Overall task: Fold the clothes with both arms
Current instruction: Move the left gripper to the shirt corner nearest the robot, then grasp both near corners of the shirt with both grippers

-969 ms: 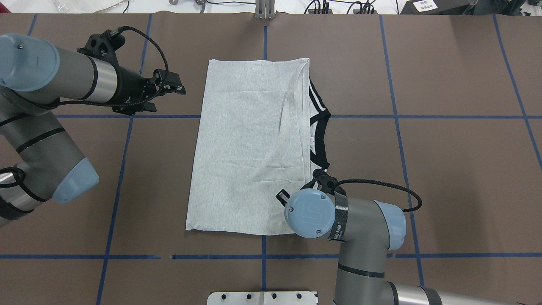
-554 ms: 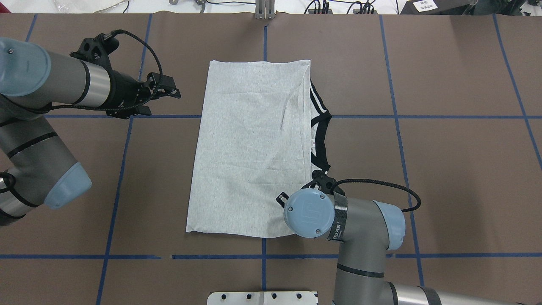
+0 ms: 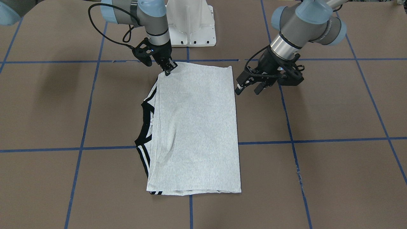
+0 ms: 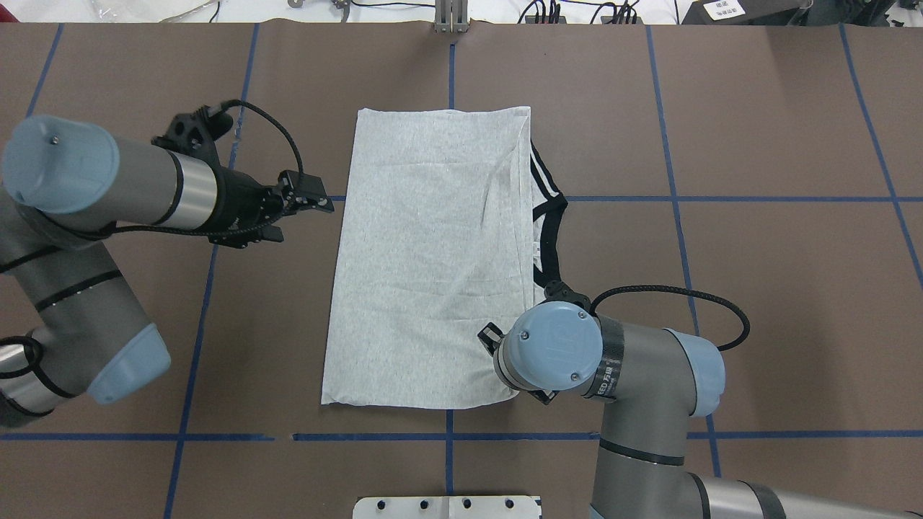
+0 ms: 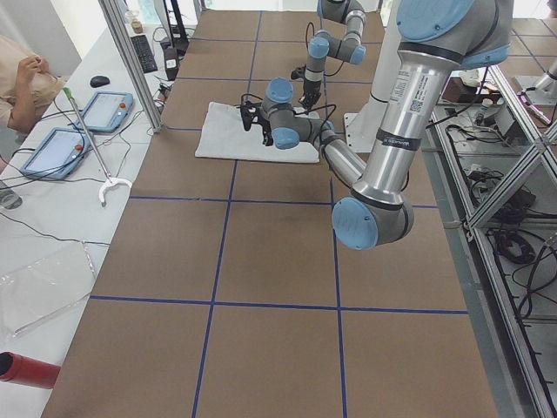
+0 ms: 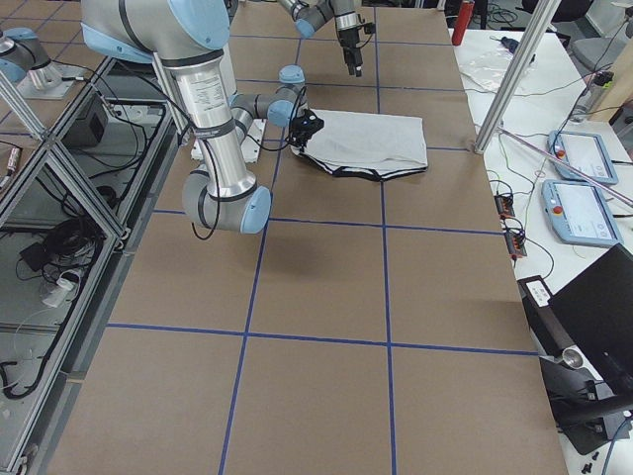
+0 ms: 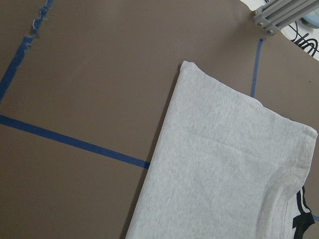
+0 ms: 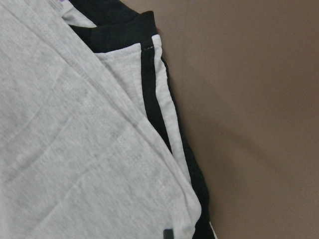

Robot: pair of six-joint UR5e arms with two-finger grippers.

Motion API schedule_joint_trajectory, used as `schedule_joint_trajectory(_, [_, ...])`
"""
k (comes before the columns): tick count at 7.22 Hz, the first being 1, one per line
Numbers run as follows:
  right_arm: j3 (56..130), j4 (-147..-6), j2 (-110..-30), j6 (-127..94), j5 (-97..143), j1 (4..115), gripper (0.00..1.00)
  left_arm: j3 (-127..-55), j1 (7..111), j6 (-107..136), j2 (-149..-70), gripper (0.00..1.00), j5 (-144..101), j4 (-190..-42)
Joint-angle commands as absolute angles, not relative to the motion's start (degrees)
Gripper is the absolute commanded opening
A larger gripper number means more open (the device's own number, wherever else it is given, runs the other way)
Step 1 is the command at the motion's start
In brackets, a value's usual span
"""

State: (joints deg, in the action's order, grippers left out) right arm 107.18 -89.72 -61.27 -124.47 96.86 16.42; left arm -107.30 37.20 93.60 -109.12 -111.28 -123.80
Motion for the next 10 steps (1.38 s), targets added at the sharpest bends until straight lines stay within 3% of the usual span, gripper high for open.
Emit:
schedule_joint_trajectory(1, [111.77,-89.65,-64.67,-124.37,97.12,16.52,0.0,-112.13,26.58,105.68,-108.28,1.0,-105.48,-121.4])
schedule_joint_trajectory(6, [111.89,-89.56,-66.01,-124.28,96.77,16.08,0.0,-113.11,9.07,116.01,-108.46,0.99,-91.42,-104.35])
schedule_joint_trajectory(10, [112.06,-89.65,-66.01,-123.31,96.94,16.17,0.0,-111.89,8.7,116.02,-108.46,0.83,-91.06,-103.98])
